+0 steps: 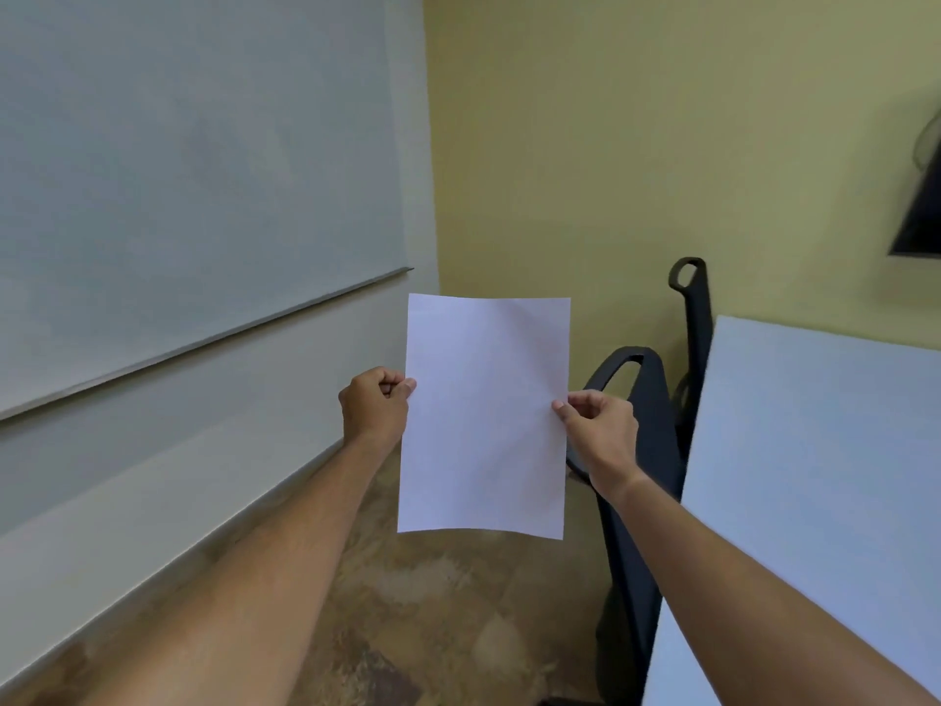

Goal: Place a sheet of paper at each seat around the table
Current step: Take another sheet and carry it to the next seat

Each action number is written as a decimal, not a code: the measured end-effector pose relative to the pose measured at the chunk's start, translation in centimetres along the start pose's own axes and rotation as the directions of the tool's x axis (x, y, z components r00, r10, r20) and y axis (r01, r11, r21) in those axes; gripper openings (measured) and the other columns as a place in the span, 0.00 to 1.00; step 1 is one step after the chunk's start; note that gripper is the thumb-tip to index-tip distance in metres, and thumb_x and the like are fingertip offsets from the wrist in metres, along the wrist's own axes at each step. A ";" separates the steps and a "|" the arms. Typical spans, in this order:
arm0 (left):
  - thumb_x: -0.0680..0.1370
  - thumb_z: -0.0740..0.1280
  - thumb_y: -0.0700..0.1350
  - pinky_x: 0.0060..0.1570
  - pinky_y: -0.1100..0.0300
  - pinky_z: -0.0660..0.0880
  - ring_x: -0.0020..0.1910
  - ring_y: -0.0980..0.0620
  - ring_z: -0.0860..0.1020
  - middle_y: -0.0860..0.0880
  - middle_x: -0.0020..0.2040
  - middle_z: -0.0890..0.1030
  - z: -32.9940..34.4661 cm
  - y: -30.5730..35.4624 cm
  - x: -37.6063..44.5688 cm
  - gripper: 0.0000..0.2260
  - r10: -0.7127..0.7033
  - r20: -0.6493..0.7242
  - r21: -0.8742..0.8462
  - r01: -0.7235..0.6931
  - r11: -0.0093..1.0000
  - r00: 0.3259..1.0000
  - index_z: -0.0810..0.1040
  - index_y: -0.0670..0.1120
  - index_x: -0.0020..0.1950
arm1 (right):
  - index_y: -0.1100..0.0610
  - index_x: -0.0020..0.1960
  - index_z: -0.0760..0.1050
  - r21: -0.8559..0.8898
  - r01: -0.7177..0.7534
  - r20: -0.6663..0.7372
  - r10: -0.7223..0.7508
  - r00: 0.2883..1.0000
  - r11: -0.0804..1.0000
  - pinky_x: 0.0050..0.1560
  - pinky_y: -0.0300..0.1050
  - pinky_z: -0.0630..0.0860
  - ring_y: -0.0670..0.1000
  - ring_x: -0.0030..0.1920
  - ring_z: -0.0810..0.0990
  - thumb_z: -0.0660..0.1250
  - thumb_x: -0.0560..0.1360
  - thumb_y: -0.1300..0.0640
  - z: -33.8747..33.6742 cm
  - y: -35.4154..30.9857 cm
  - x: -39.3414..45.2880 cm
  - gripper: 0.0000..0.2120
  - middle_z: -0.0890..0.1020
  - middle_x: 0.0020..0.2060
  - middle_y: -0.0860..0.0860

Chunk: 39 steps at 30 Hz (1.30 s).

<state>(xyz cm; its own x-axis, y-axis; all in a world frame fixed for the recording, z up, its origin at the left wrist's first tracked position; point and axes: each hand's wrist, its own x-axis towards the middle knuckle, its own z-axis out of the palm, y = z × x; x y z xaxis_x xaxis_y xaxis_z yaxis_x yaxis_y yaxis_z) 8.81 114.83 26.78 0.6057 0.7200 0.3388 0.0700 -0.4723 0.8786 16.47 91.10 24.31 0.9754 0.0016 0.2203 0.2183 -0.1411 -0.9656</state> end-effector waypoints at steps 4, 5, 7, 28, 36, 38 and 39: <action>0.76 0.72 0.41 0.43 0.63 0.72 0.39 0.54 0.77 0.50 0.38 0.80 3.1 -0.6 7.0 0.03 0.042 0.106 -0.002 -0.042 0.999 0.993 0.81 0.43 0.43 | 0.44 0.37 0.78 -0.036 -0.015 -0.117 0.010 0.993 0.999 0.46 0.36 0.77 0.41 0.42 0.82 0.75 0.74 0.55 3.2 0.7 4.1 0.11 0.83 0.37 0.43; 0.76 0.72 0.41 0.44 0.62 0.72 0.40 0.53 0.77 0.49 0.39 0.80 3.2 -0.5 7.0 0.03 0.043 0.111 -0.002 -0.043 0.999 0.993 0.81 0.42 0.44 | 0.44 0.37 0.78 -0.031 -0.014 -0.112 0.011 0.994 0.999 0.46 0.37 0.77 0.42 0.42 0.82 0.75 0.73 0.55 3.1 0.7 4.2 0.10 0.83 0.38 0.43; 0.76 0.71 0.41 0.45 0.62 0.73 0.41 0.52 0.77 0.48 0.40 0.80 5.7 -0.9 11.0 0.03 0.062 0.159 -0.027 -0.058 0.998 0.985 0.82 0.41 0.45 | 0.45 0.38 0.79 -0.056 -0.024 -0.186 0.013 0.983 0.998 0.46 0.38 0.79 0.44 0.42 0.83 0.75 0.73 0.55 4.6 0.9 6.8 0.09 0.84 0.38 0.44; 0.75 0.72 0.42 0.31 0.72 0.66 0.33 0.61 0.74 0.55 0.34 0.78 39.1 2.5 35.9 0.05 0.179 0.369 -0.206 -0.108 0.973 0.912 0.79 0.47 0.40 | 0.49 0.40 0.81 -0.108 -0.081 -0.440 0.025 0.898 0.991 0.42 0.37 0.79 0.46 0.44 0.84 0.74 0.74 0.55 5.1 7.1 39.6 0.05 0.84 0.40 0.45; 0.75 0.72 0.42 0.30 0.70 0.67 0.31 0.60 0.74 0.55 0.33 0.77 52.6 5.7 40.8 0.06 0.244 0.489 -0.292 -0.106 0.951 0.837 0.79 0.47 0.39 | 0.52 0.42 0.82 -0.112 -0.146 -0.607 0.048 0.793 0.983 0.47 0.42 0.80 0.46 0.42 0.84 0.74 0.73 0.56 1.0 9.8 49.4 0.02 0.85 0.38 0.46; 0.75 0.72 0.42 0.31 0.68 0.68 0.32 0.58 0.74 0.54 0.33 0.77 55.6 6.5 41.5 0.05 0.272 0.517 -0.315 -0.115 0.942 0.811 0.79 0.46 0.39 | 0.53 0.41 0.82 -0.090 -0.153 -0.629 0.063 0.775 0.984 0.48 0.43 0.80 0.48 0.42 0.84 0.74 0.73 0.57 -0.1 10.4 51.1 0.03 0.85 0.39 0.48; 0.75 0.72 0.42 0.32 0.68 0.68 0.33 0.56 0.75 0.54 0.33 0.77 58.4 7.1 42.4 0.05 0.287 0.546 -0.337 -0.108 0.936 0.787 0.79 0.46 0.39 | 0.53 0.40 0.81 -0.087 -0.165 -0.666 0.066 0.743 0.982 0.48 0.43 0.80 0.48 0.42 0.84 0.74 0.73 0.57 -0.7 10.8 52.9 0.04 0.85 0.39 0.48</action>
<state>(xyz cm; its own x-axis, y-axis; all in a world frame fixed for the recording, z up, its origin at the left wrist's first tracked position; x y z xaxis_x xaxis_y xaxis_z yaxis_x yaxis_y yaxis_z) 81.27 112.27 27.76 0.9297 0.1533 0.3350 -0.2665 -0.3483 0.8987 70.44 88.97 25.59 0.7193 -0.6677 0.1917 0.0506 -0.2249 -0.9731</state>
